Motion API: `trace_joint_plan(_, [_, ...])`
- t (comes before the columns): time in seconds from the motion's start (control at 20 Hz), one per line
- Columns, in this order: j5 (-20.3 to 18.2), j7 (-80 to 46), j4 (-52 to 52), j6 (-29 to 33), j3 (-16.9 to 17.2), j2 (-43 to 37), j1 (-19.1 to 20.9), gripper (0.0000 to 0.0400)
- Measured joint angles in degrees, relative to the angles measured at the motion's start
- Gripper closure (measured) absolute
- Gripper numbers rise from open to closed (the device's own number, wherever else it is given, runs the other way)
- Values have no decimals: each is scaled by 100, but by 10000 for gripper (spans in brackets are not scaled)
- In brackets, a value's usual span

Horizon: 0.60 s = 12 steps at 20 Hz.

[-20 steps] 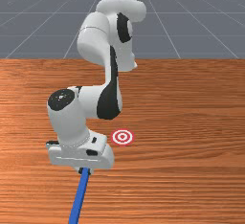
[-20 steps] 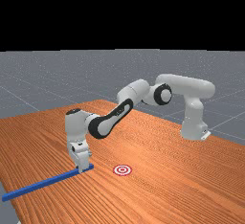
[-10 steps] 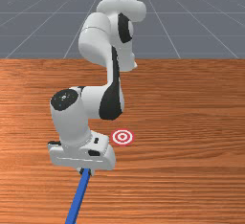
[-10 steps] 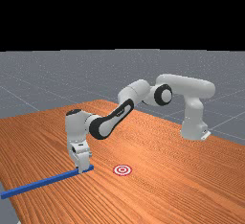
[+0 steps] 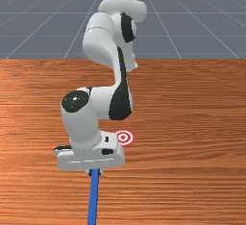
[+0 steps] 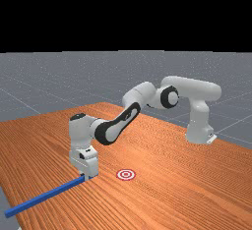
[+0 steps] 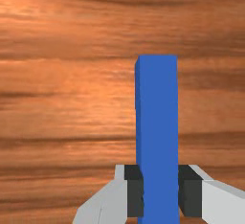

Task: Pull the pivot to the target area

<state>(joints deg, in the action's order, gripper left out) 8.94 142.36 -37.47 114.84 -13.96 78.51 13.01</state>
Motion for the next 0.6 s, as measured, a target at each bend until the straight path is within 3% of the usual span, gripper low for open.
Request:
trace_joint_plan(0.1, [14, 80, 78, -23, -7, 44, -21, 302])
trace_joint_plan(0.15, [-133, -1121, -297, 303, 159, -145, -39, 290])
trace_joint_plan(0.25, [-234, -1937, -428, 440, 305, -218, -64, 284])
trace_joint_plan(0.3, [-157, -1310, -292, 322, 186, -146, -6, 293])
trace_joint_plan(0.5, [-290, -2415, -453, 495, 385, -232, -33, 284])
trace_joint_plan(0.55, [-287, -2407, -458, 499, 378, -236, -18, 286])
trace_joint_plan(0.6, [-93, -755, 16, 119, 106, 12, 60, 304])
